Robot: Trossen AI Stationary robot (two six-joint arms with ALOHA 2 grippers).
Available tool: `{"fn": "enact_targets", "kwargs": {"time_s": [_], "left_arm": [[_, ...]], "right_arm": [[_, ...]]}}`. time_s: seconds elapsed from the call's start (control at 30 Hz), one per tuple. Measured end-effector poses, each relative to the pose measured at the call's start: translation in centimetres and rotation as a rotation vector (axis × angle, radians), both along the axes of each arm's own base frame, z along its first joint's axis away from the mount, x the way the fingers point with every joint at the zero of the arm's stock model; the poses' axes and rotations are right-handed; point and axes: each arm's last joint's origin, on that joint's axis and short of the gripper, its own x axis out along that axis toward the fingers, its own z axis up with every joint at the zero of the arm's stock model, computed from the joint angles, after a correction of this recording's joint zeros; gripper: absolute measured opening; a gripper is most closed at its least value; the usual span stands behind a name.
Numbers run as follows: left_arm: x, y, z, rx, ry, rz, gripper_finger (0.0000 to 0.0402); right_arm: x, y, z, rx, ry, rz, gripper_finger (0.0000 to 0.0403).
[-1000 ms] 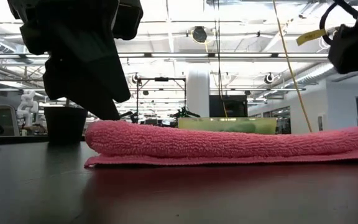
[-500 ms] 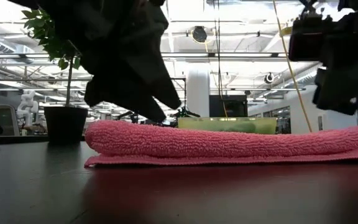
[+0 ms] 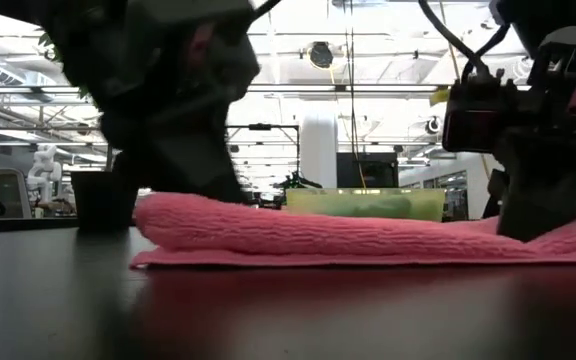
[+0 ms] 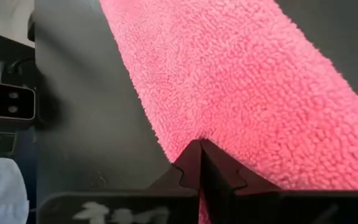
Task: Fold microfiber towels
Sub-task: Fold the pink microfiber cloth
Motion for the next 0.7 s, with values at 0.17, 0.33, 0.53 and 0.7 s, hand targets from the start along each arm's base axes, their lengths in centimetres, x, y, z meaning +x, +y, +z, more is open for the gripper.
{"fn": "enact_targets", "kwargs": {"time_s": [0.17, 0.33, 0.53, 0.7], "left_arm": [[-0.1, 1.2, -0.4, 0.043, 0.070, 0.033, 0.0034], [0.0, 3.2, -0.7, 0.079, 0.133, 0.085, 0.0015], [1.0, 5.6, -0.6, 0.086, 0.124, 0.136, 0.0003], [1.4, 7.1, -0.5, 0.087, 0.140, 0.144, 0.0018]], "right_arm": [[0.4, -0.5, -0.2, -0.026, -0.014, 0.006, 0.0001], [0.9, -2.1, -0.2, -0.099, -0.031, 0.017, 0.0001], [1.6, -5.1, -0.3, -0.197, -0.039, 0.000, 0.0000], [2.0, -7.2, 0.0, -0.189, -0.042, 0.001, 0.0000]]}}
